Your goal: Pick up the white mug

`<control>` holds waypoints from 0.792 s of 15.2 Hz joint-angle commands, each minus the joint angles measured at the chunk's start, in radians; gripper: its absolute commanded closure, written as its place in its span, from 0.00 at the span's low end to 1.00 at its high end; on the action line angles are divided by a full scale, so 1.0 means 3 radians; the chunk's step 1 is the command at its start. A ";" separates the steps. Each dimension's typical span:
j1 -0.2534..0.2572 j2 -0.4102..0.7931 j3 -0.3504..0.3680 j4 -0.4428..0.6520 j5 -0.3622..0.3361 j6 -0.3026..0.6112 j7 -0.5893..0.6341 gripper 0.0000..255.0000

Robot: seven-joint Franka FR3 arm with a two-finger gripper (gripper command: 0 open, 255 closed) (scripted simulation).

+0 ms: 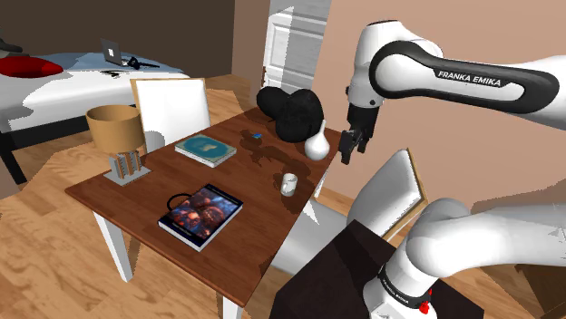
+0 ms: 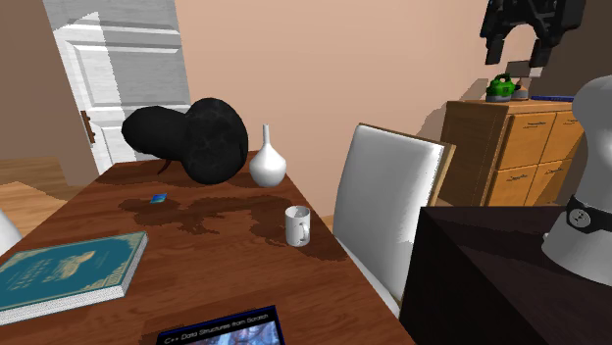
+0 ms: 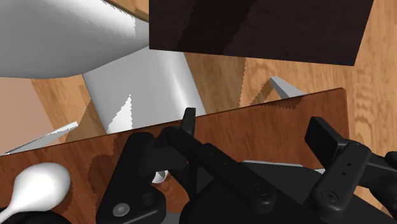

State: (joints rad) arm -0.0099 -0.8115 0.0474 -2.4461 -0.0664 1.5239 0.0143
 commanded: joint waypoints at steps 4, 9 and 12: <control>-0.0057 0.0274 -0.0117 -0.0043 -0.0070 0.0307 -0.0087 0.00; -0.0142 0.0805 -0.0303 -0.0019 -0.0156 0.0798 -0.0227 0.00; -0.0184 0.1159 -0.0408 0.0052 -0.0184 0.1071 -0.0313 0.00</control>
State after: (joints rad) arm -0.0635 -0.4929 -0.0691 -2.4271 -0.1214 1.8131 -0.0769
